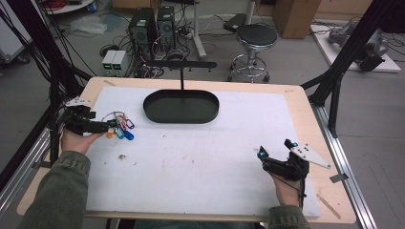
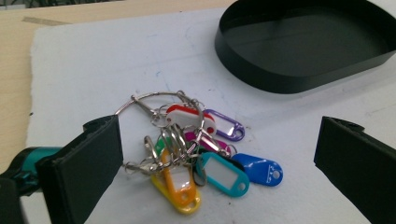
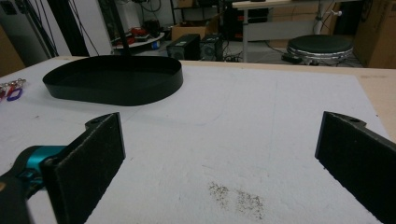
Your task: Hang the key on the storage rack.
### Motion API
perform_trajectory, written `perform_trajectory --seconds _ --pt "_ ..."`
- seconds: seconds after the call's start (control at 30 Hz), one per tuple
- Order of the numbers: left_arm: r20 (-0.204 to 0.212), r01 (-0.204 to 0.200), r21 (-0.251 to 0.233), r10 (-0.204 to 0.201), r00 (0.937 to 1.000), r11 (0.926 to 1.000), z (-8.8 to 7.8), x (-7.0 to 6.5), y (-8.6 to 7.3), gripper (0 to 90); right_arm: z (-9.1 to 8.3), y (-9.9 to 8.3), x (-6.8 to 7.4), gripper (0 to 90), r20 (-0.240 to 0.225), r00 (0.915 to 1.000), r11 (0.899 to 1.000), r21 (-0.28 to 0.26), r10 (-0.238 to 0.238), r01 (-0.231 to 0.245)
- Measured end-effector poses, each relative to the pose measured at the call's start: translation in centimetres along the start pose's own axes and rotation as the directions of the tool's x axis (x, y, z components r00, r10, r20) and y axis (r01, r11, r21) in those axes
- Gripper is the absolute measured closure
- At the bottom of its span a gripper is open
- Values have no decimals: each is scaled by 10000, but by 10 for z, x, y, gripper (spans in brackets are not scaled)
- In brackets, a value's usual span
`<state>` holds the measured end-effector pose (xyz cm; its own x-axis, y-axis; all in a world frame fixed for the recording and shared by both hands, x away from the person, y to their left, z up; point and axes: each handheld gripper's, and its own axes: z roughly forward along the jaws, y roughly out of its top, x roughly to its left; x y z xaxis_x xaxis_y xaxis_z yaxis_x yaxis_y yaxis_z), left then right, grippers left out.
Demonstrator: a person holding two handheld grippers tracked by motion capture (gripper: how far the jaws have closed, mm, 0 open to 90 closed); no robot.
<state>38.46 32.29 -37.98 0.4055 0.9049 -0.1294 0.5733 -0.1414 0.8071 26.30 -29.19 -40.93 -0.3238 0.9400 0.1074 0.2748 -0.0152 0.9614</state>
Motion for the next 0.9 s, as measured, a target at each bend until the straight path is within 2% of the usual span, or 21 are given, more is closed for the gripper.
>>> perform_trajectory --seconds 0.17,0.27,0.53,0.8,0.9 --pt "376 -183 471 165 9992 9987 7 1 9 17 0 0 0 5 -15 10000 10000 10 22 -22" --pt "645 -485 915 427 9970 9946 12 2 17 17 0 0 0 5 -17 10000 10000 51 40 -40" --pt "869 -956 1512 831 9927 9839 20 3 33 17 0 0 0 5 0 10000 10000 36 62 -62" --pt "970 -854 1896 679 9930 9781 30 13 35 17 0 0 0 4 -13 10000 10000 -24 39 -39" --pt "1043 -787 2176 570 9929 9729 35 17 33 17 -1 0 0 4 -22 10000 10000 -22 69 -69"
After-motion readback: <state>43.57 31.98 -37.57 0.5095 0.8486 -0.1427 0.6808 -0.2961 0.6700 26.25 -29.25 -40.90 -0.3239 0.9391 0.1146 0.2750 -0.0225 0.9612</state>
